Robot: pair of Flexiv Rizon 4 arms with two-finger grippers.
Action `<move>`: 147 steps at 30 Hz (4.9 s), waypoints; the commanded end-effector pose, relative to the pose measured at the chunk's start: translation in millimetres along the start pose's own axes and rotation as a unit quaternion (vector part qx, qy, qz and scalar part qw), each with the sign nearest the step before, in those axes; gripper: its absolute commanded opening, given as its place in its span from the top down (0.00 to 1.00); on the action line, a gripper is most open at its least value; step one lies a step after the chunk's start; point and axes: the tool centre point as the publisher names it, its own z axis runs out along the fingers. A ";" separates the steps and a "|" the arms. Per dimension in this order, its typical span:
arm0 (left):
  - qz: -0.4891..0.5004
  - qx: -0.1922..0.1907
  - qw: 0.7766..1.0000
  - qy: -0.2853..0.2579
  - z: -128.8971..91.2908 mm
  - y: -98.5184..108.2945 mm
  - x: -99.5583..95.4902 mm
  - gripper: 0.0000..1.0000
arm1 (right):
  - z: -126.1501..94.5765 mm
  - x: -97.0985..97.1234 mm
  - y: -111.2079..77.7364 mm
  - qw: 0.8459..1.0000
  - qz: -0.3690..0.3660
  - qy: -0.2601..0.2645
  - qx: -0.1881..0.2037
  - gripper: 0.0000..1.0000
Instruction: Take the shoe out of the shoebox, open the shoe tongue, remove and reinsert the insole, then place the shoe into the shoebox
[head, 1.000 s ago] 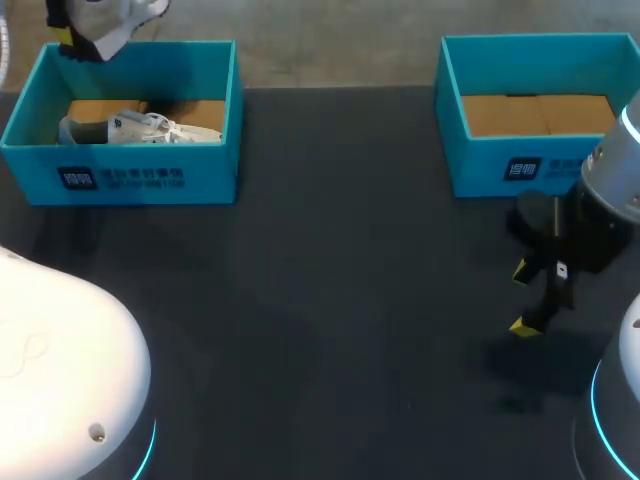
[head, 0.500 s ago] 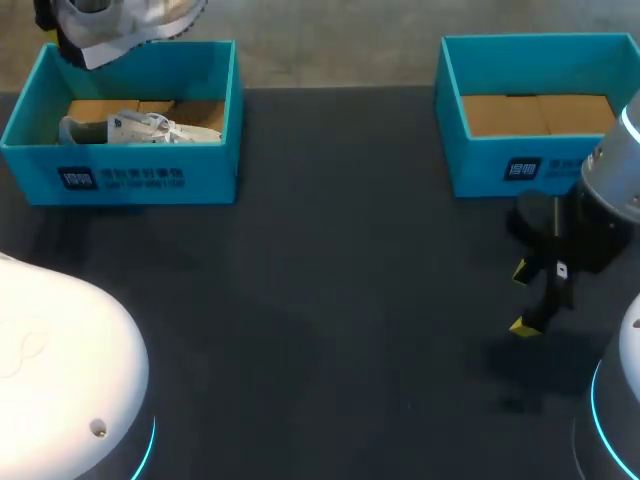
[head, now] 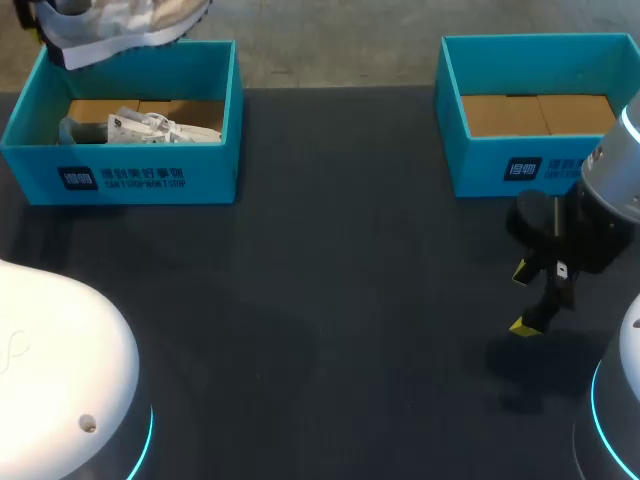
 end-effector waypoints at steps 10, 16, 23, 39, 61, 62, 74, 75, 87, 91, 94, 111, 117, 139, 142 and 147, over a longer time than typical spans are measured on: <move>0.080 -0.067 0.995 0.002 5.1 32.2 10.2 1.00 | 0.7 1.3 -0.6 1.000 0.000 -0.002 0.000 0.00; 0.080 -0.067 0.995 0.002 5.1 32.2 10.2 1.00 | 0.7 1.3 -0.6 1.000 0.000 -0.002 0.000 0.00; 0.080 -0.067 0.995 0.002 5.1 32.2 10.2 1.00 | 0.7 1.3 -0.6 1.000 0.000 -0.002 0.000 0.00; 0.202 -0.029 0.979 -0.008 36.6 37.6 13.6 1.00 | 0.7 1.3 -0.6 1.000 0.000 -0.002 0.000 0.00; 0.227 -0.037 0.973 0.017 80.9 52.9 12.1 1.00 | 0.7 1.3 -0.6 1.000 0.000 -0.002 0.000 0.00; 0.221 -0.036 0.974 0.019 81.3 56.1 10.9 1.00 | 0.7 1.3 -0.6 1.000 0.000 -0.002 0.000 0.00; 0.205 -0.035 0.978 0.020 83.9 80.7 -0.7 1.00 | 0.7 1.3 -0.6 1.000 0.000 -0.002 0.000 0.00; 0.205 -0.035 0.978 0.020 84.9 81.7 -1.5 1.00 | 0.7 1.3 -0.6 1.000 0.000 -0.002 0.000 0.00; 0.201 -0.045 0.978 0.040 106.1 77.1 -13.2 1.00 | 0.7 1.3 -0.6 1.000 0.000 -0.002 0.000 0.00; 0.200 -0.045 0.978 0.042 112.4 75.5 -15.4 1.00 | 0.7 1.3 -0.6 1.000 0.000 -0.002 0.000 0.00; 0.199 -0.042 0.978 0.043 115.2 74.2 -16.2 1.00 | 0.7 1.3 -0.6 1.000 0.000 -0.002 0.000 0.00; 0.190 -0.026 0.980 0.047 146.3 74.6 -25.1 1.00 | 0.7 1.3 -0.6 1.000 0.000 -0.002 0.000 0.00; 0.183 -0.014 0.982 0.050 159.1 74.6 -28.3 1.00 | 0.7 1.3 -0.6 1.000 0.000 -0.002 0.000 0.00; 0.200 0.001 0.978 0.054 189.8 62.9 -38.7 1.00 | 0.7 1.3 -0.6 1.000 0.000 -0.002 0.000 0.00; 0.202 0.002 0.978 0.055 192.5 62.0 -35.5 1.00 | 0.7 1.3 -0.6 1.000 0.000 -0.002 0.000 0.00; 0.201 0.003 0.978 0.056 194.4 64.8 -33.1 1.00 | 0.7 1.3 -0.6 1.000 0.000 -0.002 0.000 0.00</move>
